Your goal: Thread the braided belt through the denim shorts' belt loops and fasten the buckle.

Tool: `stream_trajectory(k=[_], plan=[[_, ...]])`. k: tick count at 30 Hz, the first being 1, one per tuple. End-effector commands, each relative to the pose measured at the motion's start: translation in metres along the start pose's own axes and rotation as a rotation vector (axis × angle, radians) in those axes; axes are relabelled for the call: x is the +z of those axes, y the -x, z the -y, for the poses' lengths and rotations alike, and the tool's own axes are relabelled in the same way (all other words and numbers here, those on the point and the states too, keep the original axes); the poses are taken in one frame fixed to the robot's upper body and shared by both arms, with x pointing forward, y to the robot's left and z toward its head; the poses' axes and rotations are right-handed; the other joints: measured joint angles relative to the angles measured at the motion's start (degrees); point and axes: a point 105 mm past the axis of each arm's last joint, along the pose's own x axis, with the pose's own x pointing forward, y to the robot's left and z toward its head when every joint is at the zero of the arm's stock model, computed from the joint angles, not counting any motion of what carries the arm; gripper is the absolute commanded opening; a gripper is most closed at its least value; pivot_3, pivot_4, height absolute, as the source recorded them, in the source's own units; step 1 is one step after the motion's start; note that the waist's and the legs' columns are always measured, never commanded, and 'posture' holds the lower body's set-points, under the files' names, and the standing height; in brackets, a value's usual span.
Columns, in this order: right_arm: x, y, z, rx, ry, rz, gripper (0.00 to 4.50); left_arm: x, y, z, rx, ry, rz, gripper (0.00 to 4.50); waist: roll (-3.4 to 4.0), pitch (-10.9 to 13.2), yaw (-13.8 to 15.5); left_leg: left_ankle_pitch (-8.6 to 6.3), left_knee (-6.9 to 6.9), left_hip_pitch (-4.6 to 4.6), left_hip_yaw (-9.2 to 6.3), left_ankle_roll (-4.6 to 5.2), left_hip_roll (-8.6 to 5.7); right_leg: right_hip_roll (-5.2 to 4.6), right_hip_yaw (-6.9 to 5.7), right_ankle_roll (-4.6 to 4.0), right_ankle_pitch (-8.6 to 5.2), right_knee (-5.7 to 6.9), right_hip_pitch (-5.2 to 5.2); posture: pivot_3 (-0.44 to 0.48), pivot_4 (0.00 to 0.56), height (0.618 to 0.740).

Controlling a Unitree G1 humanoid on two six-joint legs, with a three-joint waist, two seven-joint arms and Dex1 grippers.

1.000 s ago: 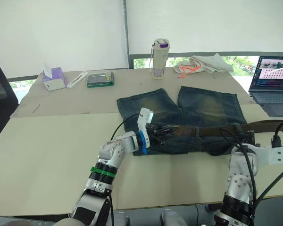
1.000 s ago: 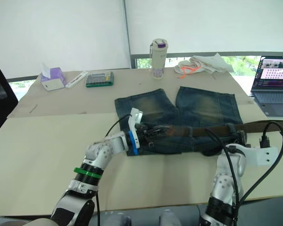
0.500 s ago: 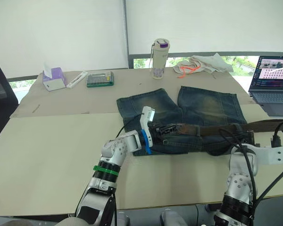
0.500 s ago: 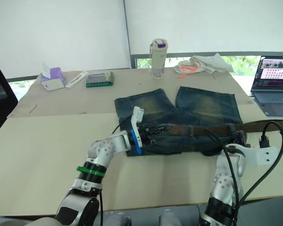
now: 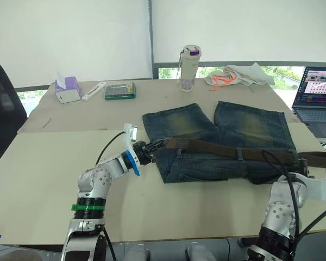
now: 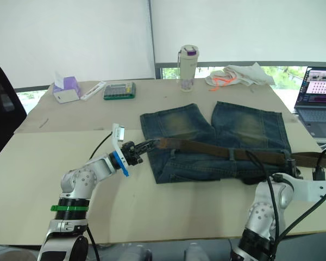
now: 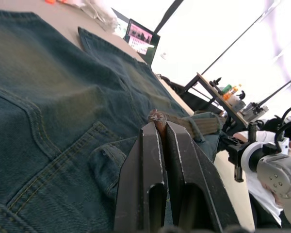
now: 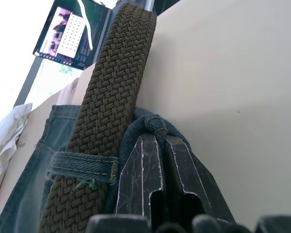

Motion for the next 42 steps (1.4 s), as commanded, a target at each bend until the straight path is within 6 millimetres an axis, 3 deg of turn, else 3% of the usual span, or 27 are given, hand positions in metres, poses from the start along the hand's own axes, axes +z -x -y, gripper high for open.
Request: stream_trajectory(k=[1,6,7,9,12,16,17,19,23,24,31,35,42], plan=[[-0.009,0.011,-0.033,0.201,0.047,-0.121,0.03,0.001,-0.011,0.022,-0.098,0.002,0.014,0.0,0.0,0.0,-0.1,0.0,0.0,0.01,0.01,0.0,0.01,0.02,0.0,0.0,0.0,0.01,0.0,0.0,0.15,0.74],[-0.005,0.017,-0.049,0.414,0.154,-0.273,1.73,-0.01,-0.026,0.032,-0.139,0.051,0.01,0.0,-0.02,0.0,-0.2,0.0,0.0,0.0,0.1,0.0,0.03,0.07,-0.01,-0.02,0.01,0.01,0.0,0.0,0.15,0.74],[-0.002,0.023,-0.051,0.519,0.251,-0.326,2.08,-0.01,-0.029,0.032,-0.139,0.061,0.016,0.0,-0.02,0.0,-0.2,0.0,0.0,-0.01,0.15,0.0,-0.01,0.07,-0.02,-0.02,0.01,-0.02,0.02,0.0,0.15,0.74],[0.004,0.032,-0.044,0.648,0.365,-0.443,2.8,-0.01,-0.033,0.034,-0.146,0.077,0.026,0.0,-0.05,0.0,0.1,-0.01,0.0,-0.05,0.24,0.01,-0.05,0.06,-0.03,0.0,0.0,-0.06,0.03,0.0,0.15,0.74],[0.019,0.032,-0.024,0.677,0.402,-0.532,3.81,-0.013,-0.036,0.035,-0.149,0.084,0.021,0.0,-0.23,0.1,0.3,-0.02,0.0,-0.11,0.28,0.04,-0.03,0.1,-0.06,0.01,-0.01,-0.12,0.09,0.0,0.15,0.74],[0.049,0.022,-0.002,0.672,0.536,-0.541,3.81,-0.015,-0.038,0.035,-0.152,0.091,0.017,0.0,-0.47,0.3,0.4,-0.02,0.02,-0.11,0.36,0.03,-0.06,0.08,0.01,0.37,-0.23,-0.15,0.13,0.0,0.15,0.74],[0.051,0.023,-0.002,0.686,0.546,-0.55,3.81,-0.015,-0.038,0.035,-0.152,0.091,0.017,0.0,-0.47,0.3,0.4,-0.02,0.03,-0.11,0.38,0.03,-0.05,0.08,0.03,0.4,-0.24,-0.15,0.12,0.0,0.15,0.74],[0.046,0.043,-0.018,0.824,0.52,-0.623,3.81,-0.015,-0.038,0.036,-0.157,0.096,0.013,0.0,-0.48,0.3,0.1,-0.02,0.03,-0.16,0.4,0.03,0.0,0.13,0.05,0.44,-0.27,-0.15,0.11,0.0,0.15,0.74],[0.011,0.097,-0.049,1.091,0.451,-0.837,3.81,-0.018,-0.038,0.039,-0.174,0.112,0.003,0.0,-0.49,0.3,-0.2,-0.03,0.02,-0.34,0.4,0.04,0.12,0.25,0.07,0.46,-0.28,-0.11,0.11,0.0,0.15,0.74],[0.005,0.103,-0.051,1.111,0.439,-0.865,3.81,-0.018,-0.038,0.039,-0.175,0.113,0.003,0.0,-0.49,0.3,-0.2,-0.03,0.02,-0.34,0.39,0.04,0.14,0.27,0.07,0.46,-0.28,-0.1,0.12,0.0,0.15,0.74],[-0.086,0.153,-0.05,1.089,0.267,-1.107,3.81,-0.014,-0.035,0.039,-0.176,0.183,0.042,0.0,-0.54,0.2,0.7,-0.02,0.04,-0.22,0.12,0.02,0.13,0.1,-0.1,0.16,-0.1,-0.1,-0.03,0.0,0.15,0.74],[-0.11,0.158,-0.063,1.059,0.148,-1.113,3.81,-0.011,-0.031,0.04,-0.183,0.199,0.049,0.0,-0.48,0.1,0.6,0.0,0.11,-0.19,0.01,-0.01,0.07,-0.01,0.03,0.23,-0.07,-0.13,-0.01,0.0,0.15,0.74],[-0.11,0.15,-0.08,1.017,-0.095,-1.063,3.81,-0.006,-0.024,0.038,-0.177,0.215,0.064,0.0,-0.46,0.1,0.5,0.0,0.09,-0.15,-0.02,-0.02,0.06,0.05,-0.11,0.12,0.0,-0.09,-0.04,0.0,0.15,0.74]])
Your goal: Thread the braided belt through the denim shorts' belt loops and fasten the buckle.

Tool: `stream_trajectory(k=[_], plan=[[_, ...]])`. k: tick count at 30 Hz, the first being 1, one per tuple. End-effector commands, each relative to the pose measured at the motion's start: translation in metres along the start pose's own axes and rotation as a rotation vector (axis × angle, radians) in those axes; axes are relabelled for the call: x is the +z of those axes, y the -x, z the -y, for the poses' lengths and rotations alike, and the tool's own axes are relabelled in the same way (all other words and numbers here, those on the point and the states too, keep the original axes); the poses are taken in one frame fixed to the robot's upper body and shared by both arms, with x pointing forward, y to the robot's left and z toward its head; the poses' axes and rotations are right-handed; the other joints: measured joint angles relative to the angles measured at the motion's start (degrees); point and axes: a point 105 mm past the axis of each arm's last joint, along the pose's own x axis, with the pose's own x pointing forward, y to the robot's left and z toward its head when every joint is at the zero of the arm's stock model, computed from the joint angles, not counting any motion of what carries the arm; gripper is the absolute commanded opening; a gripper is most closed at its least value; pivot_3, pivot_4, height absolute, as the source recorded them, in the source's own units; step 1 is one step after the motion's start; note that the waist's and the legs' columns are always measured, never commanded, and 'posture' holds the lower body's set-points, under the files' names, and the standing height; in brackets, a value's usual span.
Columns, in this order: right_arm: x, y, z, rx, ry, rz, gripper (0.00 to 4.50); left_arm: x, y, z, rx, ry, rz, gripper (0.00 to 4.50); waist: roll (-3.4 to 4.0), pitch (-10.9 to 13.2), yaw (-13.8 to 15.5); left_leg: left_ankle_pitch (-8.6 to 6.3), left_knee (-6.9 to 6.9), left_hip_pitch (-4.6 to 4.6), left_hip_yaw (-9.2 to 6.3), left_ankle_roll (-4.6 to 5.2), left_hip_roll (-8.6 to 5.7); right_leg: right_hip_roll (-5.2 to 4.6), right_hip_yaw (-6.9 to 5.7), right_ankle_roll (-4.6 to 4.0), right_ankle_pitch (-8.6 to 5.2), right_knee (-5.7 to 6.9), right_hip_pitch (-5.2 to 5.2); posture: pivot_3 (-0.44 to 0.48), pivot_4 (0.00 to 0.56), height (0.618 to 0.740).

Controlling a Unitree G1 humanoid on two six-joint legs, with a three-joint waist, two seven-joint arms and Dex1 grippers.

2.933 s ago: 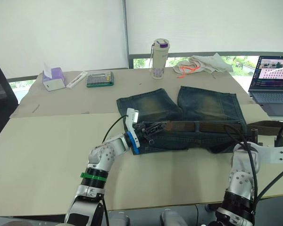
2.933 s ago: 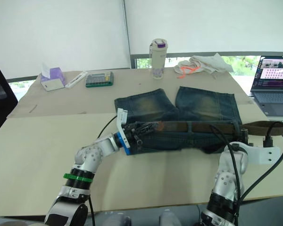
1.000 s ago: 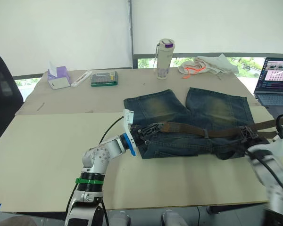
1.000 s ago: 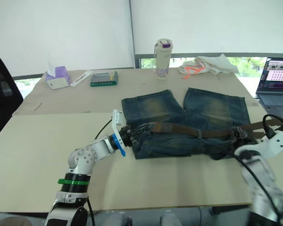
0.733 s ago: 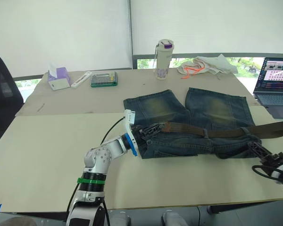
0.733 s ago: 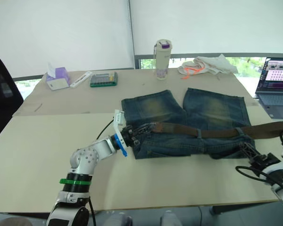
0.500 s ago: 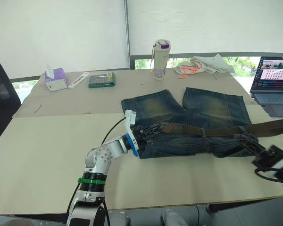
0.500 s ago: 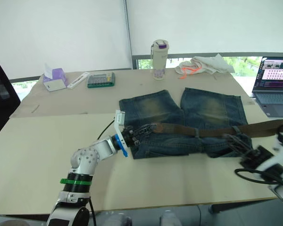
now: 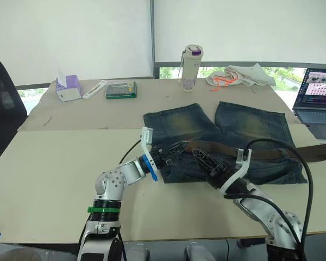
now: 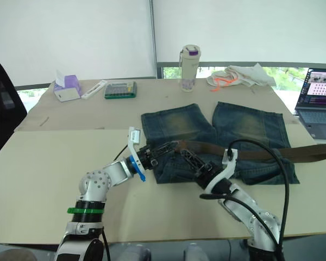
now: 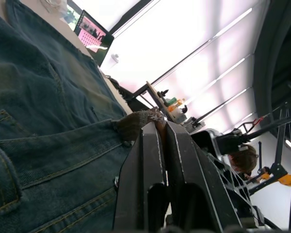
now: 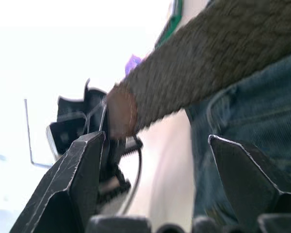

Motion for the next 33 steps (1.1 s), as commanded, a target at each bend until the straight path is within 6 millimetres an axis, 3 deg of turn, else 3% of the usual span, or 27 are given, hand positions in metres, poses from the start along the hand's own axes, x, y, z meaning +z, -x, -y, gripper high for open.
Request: stream_trajectory(k=[1,4,5,11,15,16,20,25,28,33], plan=[[0.019,0.001,-0.008,0.056,-0.049,0.099,3.81,0.008,0.002,0.009,-0.026,-0.017,0.025,0.0,0.0,0.0,-0.1,0.0,0.0,0.01,0.01,0.0,0.0,0.0,0.0,-0.01,0.01,0.01,0.0,0.0,0.15,0.74],[0.027,-0.003,-0.011,0.084,-0.055,0.138,3.81,0.008,0.004,0.008,-0.02,-0.012,0.026,0.0,0.01,0.0,-0.2,0.0,0.0,0.06,0.01,0.0,-0.01,0.01,0.01,-0.02,0.02,0.04,0.02,0.0,0.15,0.74],[0.029,-0.004,-0.012,0.09,-0.06,0.147,3.58,0.008,0.004,0.008,-0.016,-0.013,0.025,0.0,0.02,0.0,-0.2,0.0,0.0,0.06,0.02,0.0,-0.01,0.03,0.01,-0.02,0.02,0.04,0.02,0.0,0.15,0.74],[0.03,-0.004,-0.017,0.12,-0.042,0.133,1.71,0.009,0.007,0.004,0.013,-0.015,0.026,0.0,0.03,0.0,-0.3,0.0,-0.03,0.06,0.04,0.0,-0.01,0.08,-0.02,-0.05,0.02,0.04,0.01,0.0,0.15,0.74],[0.026,-0.005,-0.018,0.123,-0.032,0.117,0.21,0.007,0.008,0.001,0.027,-0.019,0.019,0.0,0.03,0.0,-0.3,0.0,-0.03,0.06,0.03,0.0,-0.01,0.07,-0.02,-0.05,0.02,0.04,0.01,0.0,0.15,0.74],[0.026,-0.005,-0.017,0.121,-0.031,0.118,0.03,0.007,0.008,0.001,0.028,-0.02,0.022,0.0,0.04,0.0,-0.3,0.0,-0.03,0.06,0.03,0.0,-0.01,0.07,-0.02,-0.05,0.02,0.04,0.01,0.0,0.15,0.74],[0.025,-0.004,-0.016,0.115,-0.021,0.111,0.03,0.013,0.01,-0.001,0.041,-0.031,0.046,0.0,0.04,0.0,-0.3,0.0,-0.03,0.06,0.03,0.0,-0.01,0.06,-0.02,-0.05,0.02,0.03,0.01,0.0,0.15,0.74],[0.025,-0.01,-0.015,0.062,0.031,0.111,0.0,0.023,0.014,-0.013,0.121,-0.149,0.049,1.66,0.04,0.0,-0.3,0.0,-0.03,0.08,0.05,0.0,-0.01,0.08,-0.01,-0.05,0.02,0.04,0.01,0.0,0.15,0.74],[0.027,-0.011,-0.006,-0.031,0.06,0.122,0.0,0.03,0.02,-0.024,0.212,-0.335,0.024,2.71,0.06,0.0,-0.3,0.0,-0.04,0.09,0.07,0.0,0.0,0.1,-0.01,-0.07,0.03,0.05,0.0,0.0,0.15,0.74],[0.033,-0.002,0.004,-0.151,0.08,0.155,0.0,0.067,0.038,-0.036,0.341,-0.814,0.027,4.41,0.06,0.0,0.1,0.01,-0.07,0.08,0.05,-0.01,-0.01,0.04,0.01,-0.12,0.05,0.0,-0.01,0.0,0.15,0.74]])
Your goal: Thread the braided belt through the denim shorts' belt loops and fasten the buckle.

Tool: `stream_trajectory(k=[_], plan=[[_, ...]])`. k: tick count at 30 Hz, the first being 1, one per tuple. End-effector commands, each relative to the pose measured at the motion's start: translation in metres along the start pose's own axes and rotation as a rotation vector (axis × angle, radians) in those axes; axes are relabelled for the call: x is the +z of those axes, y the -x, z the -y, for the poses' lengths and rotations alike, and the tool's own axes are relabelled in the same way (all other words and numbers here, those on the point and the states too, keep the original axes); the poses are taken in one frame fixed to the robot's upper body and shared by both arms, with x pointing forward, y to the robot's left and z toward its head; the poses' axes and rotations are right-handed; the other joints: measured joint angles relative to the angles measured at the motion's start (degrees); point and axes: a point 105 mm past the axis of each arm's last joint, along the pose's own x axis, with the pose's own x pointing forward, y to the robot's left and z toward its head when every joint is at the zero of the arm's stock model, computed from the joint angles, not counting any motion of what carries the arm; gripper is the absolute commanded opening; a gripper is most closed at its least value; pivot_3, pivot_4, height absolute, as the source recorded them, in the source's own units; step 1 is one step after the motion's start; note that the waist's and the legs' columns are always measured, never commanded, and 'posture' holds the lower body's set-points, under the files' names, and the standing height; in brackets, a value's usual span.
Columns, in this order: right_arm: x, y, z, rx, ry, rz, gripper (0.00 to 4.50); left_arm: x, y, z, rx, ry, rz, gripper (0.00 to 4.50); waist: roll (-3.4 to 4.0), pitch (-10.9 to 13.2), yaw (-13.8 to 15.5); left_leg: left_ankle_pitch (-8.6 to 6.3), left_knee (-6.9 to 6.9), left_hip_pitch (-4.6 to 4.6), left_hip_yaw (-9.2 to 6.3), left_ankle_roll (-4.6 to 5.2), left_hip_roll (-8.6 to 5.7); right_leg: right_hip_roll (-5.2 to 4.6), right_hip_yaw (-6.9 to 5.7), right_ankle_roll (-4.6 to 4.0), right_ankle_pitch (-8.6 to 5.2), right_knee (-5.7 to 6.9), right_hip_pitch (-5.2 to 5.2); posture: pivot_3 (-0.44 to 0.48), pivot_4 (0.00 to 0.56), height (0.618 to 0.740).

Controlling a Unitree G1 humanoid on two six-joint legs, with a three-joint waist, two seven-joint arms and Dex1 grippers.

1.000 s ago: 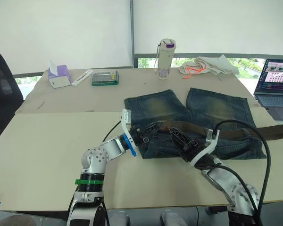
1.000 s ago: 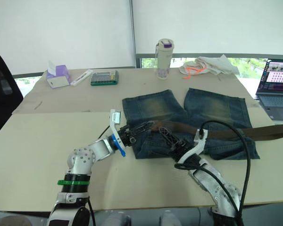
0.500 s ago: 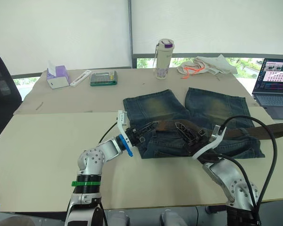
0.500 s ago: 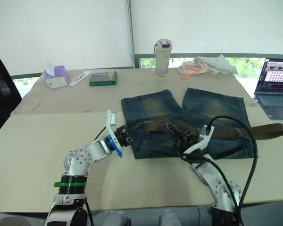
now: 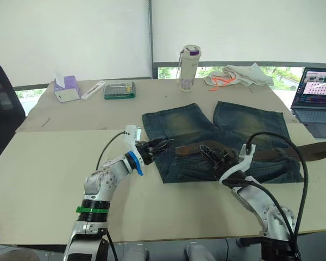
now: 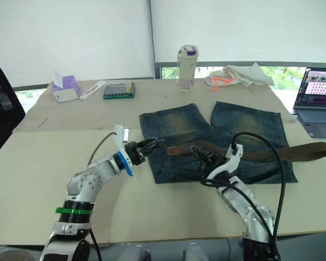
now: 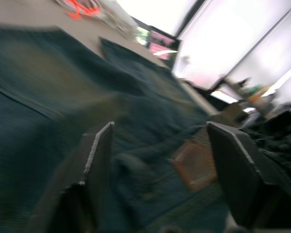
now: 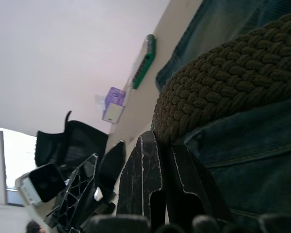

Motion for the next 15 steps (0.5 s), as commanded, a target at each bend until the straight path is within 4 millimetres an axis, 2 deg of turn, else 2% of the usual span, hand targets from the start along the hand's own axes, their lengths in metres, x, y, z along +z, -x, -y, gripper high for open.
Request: stream_trajectory(k=[1,4,11,15], plan=[[0.012,0.007,-0.008,-0.014,0.024,0.06,0.0,0.032,0.003,-0.009,0.013,-0.267,0.081,4.49,0.0,0.0,0.1,0.0,0.0,-0.01,-0.01,0.0,0.01,-0.01,0.0,0.0,0.0,0.0,0.0,0.0,0.15,0.74],[0.017,0.008,-0.003,-0.068,0.038,0.096,0.0,0.034,0.013,-0.005,-0.075,-0.355,0.05,4.49,0.0,0.0,0.1,0.0,-0.01,-0.02,-0.02,0.0,0.03,-0.07,0.01,0.0,0.0,-0.02,0.0,0.0,0.15,0.74],[0.028,0.004,0.016,-0.214,0.103,0.143,0.0,0.003,0.032,0.014,-0.275,-0.356,-0.122,4.49,0.03,0.0,-0.3,0.0,-0.01,0.0,-0.05,0.0,0.09,-0.05,0.03,0.01,0.0,0.02,-0.01,0.0,0.15,0.74],[0.018,-0.011,0.008,-0.212,0.128,0.099,0.0,-0.006,0.034,0.01,-0.272,-0.354,-0.182,4.49,0.03,0.0,-0.3,0.0,-0.01,0.0,-0.05,0.01,0.11,-0.02,0.0,0.0,0.0,0.05,-0.02,0.0,0.15,0.74]])
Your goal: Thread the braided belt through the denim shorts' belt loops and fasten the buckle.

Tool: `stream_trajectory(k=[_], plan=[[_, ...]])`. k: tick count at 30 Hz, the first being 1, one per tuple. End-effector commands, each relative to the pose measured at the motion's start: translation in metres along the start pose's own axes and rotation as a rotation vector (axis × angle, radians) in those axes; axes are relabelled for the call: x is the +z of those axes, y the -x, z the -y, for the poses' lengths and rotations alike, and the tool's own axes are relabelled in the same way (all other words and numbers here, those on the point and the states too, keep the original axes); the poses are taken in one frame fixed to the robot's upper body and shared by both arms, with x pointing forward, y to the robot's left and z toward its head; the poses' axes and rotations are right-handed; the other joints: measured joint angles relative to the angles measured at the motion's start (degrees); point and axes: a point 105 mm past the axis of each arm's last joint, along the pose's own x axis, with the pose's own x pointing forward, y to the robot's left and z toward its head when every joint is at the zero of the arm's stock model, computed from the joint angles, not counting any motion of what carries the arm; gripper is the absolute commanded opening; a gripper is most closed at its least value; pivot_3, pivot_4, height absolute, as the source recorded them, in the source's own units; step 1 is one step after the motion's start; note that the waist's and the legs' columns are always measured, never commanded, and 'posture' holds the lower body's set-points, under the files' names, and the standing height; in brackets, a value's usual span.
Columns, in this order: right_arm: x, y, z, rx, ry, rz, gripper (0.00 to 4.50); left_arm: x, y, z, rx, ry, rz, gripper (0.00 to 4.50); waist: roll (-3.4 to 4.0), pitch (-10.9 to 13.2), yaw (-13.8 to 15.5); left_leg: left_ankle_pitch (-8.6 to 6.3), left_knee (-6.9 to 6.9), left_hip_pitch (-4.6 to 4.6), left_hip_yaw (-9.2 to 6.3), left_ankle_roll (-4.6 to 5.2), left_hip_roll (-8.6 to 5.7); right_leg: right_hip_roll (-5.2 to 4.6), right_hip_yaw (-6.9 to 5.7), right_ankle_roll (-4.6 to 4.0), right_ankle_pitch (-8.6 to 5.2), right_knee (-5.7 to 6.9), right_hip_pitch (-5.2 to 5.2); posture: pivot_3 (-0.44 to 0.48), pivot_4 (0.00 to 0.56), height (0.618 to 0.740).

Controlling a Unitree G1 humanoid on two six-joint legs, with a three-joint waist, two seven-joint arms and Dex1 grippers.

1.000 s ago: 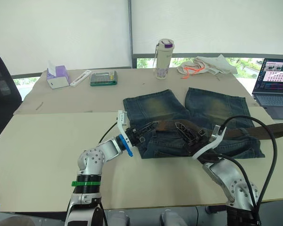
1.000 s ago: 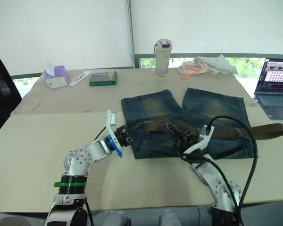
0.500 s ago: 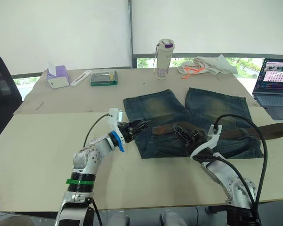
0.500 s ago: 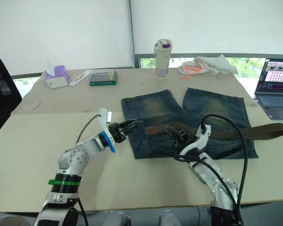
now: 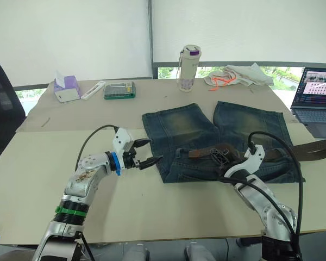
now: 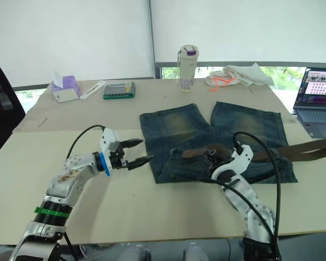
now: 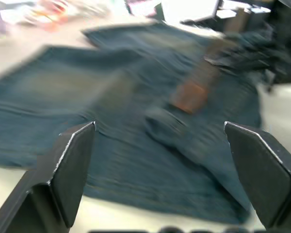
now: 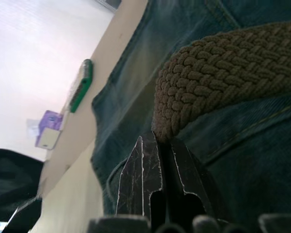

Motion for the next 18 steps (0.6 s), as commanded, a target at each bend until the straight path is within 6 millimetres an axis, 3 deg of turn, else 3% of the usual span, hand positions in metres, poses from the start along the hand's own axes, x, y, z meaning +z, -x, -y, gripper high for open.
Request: stream_trajectory(k=[1,9,18], plan=[[-0.002,-0.009,-0.021,0.049,0.026,-0.003,0.0,0.007,0.001,0.0,-0.009,-0.028,-0.009,4.49,0.01,0.0,-0.1,0.0,0.0,0.0,0.0,0.0,0.0,0.01,0.01,0.0,0.0,0.0,-0.01,0.0,0.15,0.74],[-0.032,-0.029,-0.034,0.042,0.078,-0.122,0.0,-0.001,0.001,-0.012,0.064,0.009,-0.02,4.49,0.01,0.0,-0.6,0.0,-0.04,0.05,-0.08,0.0,0.02,0.0,0.02,-0.01,0.01,0.04,-0.03,0.0,0.15,0.74],[-0.055,-0.029,-0.043,0.095,0.11,-0.24,0.0,-0.007,-0.001,-0.019,0.129,0.097,0.022,4.49,0.01,0.0,-1.3,0.0,-0.06,0.06,-0.14,0.0,0.02,0.0,0.01,-0.01,0.01,0.08,-0.03,0.0,0.15,0.74]])
